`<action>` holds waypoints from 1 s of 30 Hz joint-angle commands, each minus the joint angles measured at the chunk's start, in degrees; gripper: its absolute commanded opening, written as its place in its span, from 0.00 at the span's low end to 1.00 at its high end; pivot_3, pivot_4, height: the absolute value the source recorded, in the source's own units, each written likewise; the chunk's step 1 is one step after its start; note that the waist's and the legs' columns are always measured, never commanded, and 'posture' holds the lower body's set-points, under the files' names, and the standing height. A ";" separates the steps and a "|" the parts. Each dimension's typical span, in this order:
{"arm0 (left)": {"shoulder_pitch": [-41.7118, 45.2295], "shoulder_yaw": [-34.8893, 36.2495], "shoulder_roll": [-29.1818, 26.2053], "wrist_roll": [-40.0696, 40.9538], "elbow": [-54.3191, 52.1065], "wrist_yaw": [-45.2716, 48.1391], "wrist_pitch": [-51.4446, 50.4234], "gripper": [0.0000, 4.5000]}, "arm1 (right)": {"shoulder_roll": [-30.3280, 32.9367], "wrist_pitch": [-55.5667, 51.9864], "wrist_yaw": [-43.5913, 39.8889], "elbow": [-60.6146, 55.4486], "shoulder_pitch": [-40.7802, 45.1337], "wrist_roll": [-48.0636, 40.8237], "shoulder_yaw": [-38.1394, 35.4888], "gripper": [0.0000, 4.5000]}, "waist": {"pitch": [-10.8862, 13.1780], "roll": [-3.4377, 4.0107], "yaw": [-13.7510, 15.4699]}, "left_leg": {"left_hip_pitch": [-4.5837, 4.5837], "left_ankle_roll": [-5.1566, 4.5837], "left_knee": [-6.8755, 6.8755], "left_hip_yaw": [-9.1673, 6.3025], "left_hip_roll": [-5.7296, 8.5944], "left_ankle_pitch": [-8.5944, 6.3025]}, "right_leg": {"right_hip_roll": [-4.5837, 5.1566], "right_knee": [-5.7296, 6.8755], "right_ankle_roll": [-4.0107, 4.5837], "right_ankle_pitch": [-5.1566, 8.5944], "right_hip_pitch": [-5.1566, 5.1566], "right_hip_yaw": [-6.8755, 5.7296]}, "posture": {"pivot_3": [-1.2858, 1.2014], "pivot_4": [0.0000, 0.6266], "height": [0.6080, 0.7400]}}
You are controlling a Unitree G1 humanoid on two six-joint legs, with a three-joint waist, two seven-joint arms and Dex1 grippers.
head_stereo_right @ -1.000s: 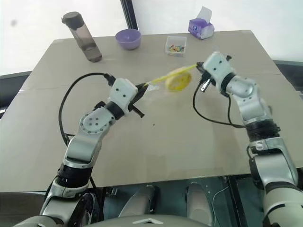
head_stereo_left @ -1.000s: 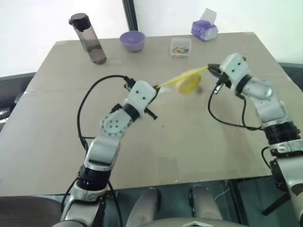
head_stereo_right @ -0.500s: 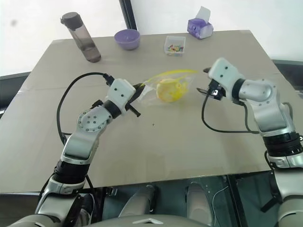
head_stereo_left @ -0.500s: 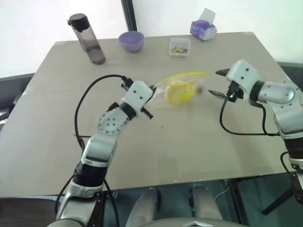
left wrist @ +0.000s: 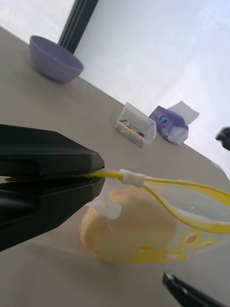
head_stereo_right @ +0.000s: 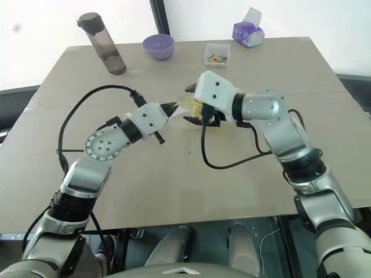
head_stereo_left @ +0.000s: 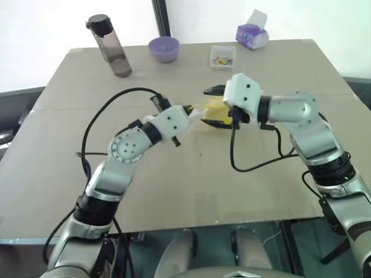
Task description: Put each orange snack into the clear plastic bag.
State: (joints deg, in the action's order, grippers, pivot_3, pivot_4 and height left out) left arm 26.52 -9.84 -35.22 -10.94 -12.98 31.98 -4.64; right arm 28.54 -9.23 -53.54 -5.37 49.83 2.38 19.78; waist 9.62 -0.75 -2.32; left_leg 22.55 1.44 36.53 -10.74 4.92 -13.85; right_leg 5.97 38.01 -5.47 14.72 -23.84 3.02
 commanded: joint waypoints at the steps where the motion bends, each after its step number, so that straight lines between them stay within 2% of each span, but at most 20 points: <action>1: 1.48 0.42 -1.23 -1.99 -3.38 0.52 2.33 0.00 | -1.32 2.90 0.49 0.72 2.15 0.57 -0.39 0.74 | 0.00 0.00 -0.11 | 0.00 0.00 0.00 0.00 0.00 0.00 | 0.00 0.00 0.00 0.00 0.00 0.00 | 0.52 0.24 1.00; 13: 1.33 1.53 -3.39 -4.10 -4.71 3.35 4.33 0.00 | -3.26 10.62 1.79 7.68 2.16 4.97 0.47 0.74 | 0.00 0.00 -0.19 | 0.02 0.00 -0.01 0.01 0.00 0.00 | -0.01 0.04 0.00 0.00 -0.07 0.01 | 0.52 0.24 1.00; 14: 1.16 1.64 -3.37 -4.10 -4.77 3.39 4.30 0.00 | -3.54 10.85 1.75 7.81 2.17 4.95 0.51 0.62 | 0.00 0.00 -0.19 | 0.02 0.00 -0.01 0.01 0.00 0.00 | -0.01 0.04 0.00 0.00 -0.06 0.01 | 0.52 0.24 1.00; 15: 1.05 1.70 -3.33 -4.12 -4.81 3.41 4.29 0.00 | -3.74 11.06 1.70 7.91 2.18 4.95 0.49 0.57 | 0.00 0.00 -0.20 | 0.02 0.00 0.00 0.01 0.00 0.00 | -0.02 0.04 0.00 0.00 -0.07 0.01 | 0.52 0.24 1.00; 18: 0.49 1.72 -3.23 -4.23 -4.80 3.33 4.60 0.00 | -4.23 11.27 1.62 7.89 2.08 5.04 0.43 0.23 | 0.00 0.00 -0.23 | 0.02 0.00 0.00 0.01 0.00 0.00 | -0.02 0.04 0.00 0.00 -0.07 0.01 | 0.52 0.24 1.00; 19: 0.41 1.71 -3.18 -4.28 -4.72 3.29 4.69 0.00 | -4.28 11.25 1.55 7.79 2.01 5.04 0.31 0.16 | 0.00 0.00 -0.21 | 0.02 0.00 0.00 0.01 0.00 0.00 | -0.02 0.05 0.00 0.00 -0.07 0.01 | 0.52 0.24 1.00; 30: 1.14 1.64 -2.47 -4.66 -3.54 2.70 5.62 0.00 | -4.16 11.07 1.68 7.57 1.48 5.40 -0.05 0.16 | 0.00 0.00 -0.23 | 0.02 0.00 0.00 0.01 0.00 0.00 | -0.02 0.05 0.00 0.00 -0.07 0.01 | 0.52 0.24 1.00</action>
State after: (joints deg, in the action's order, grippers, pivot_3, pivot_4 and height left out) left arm 26.79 -9.54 -37.77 -15.57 -15.17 35.26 -0.14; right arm 24.34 1.04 -52.20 3.57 50.42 7.98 20.87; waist 9.62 -0.74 -2.55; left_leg 22.57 1.44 36.53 -10.73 4.92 -13.85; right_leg 5.95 38.06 -5.47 14.72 -23.91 3.03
